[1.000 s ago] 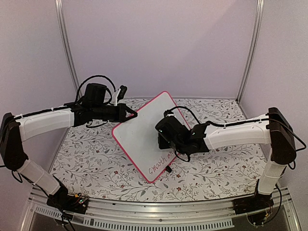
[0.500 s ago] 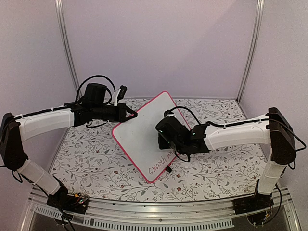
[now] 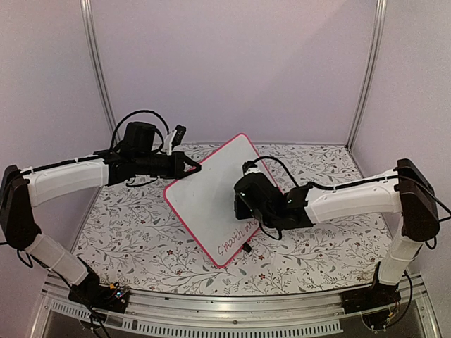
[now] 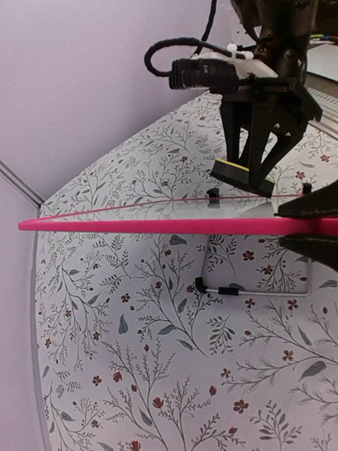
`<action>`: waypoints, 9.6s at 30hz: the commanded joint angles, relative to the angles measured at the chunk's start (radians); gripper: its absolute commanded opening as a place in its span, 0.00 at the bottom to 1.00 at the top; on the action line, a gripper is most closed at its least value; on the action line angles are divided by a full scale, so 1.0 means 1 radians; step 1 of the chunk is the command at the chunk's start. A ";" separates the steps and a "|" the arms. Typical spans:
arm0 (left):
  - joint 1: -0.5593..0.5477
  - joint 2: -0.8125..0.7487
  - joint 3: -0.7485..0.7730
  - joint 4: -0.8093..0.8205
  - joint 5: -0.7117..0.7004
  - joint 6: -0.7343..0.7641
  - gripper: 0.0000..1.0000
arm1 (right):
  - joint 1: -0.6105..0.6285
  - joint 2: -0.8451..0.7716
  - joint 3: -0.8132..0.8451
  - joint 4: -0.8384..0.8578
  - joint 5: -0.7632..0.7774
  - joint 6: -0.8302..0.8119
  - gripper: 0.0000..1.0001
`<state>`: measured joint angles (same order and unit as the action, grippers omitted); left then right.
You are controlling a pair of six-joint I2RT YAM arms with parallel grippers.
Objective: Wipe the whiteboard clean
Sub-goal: Erase the whiteboard at the center of the board.
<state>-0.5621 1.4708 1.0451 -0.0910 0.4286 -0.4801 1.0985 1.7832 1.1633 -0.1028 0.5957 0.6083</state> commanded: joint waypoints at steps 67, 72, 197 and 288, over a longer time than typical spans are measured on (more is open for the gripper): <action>-0.041 0.016 -0.021 0.002 -0.011 0.067 0.00 | 0.057 -0.051 -0.451 0.696 -0.168 -0.192 0.22; -0.042 0.013 -0.022 0.001 -0.014 0.066 0.00 | 0.066 -0.075 -0.486 0.688 -0.130 -0.168 0.22; -0.043 0.061 -0.005 -0.042 -0.101 0.114 0.00 | -0.067 -0.062 -0.422 0.586 -0.201 -0.116 0.21; -0.052 0.061 -0.006 -0.048 -0.119 0.122 0.00 | -0.196 -0.050 -0.420 0.670 -0.268 -0.118 0.21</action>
<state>-0.5919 1.4902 1.0538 -0.0872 0.3714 -0.4606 0.9039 1.7203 0.8169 0.5598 0.3561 0.4469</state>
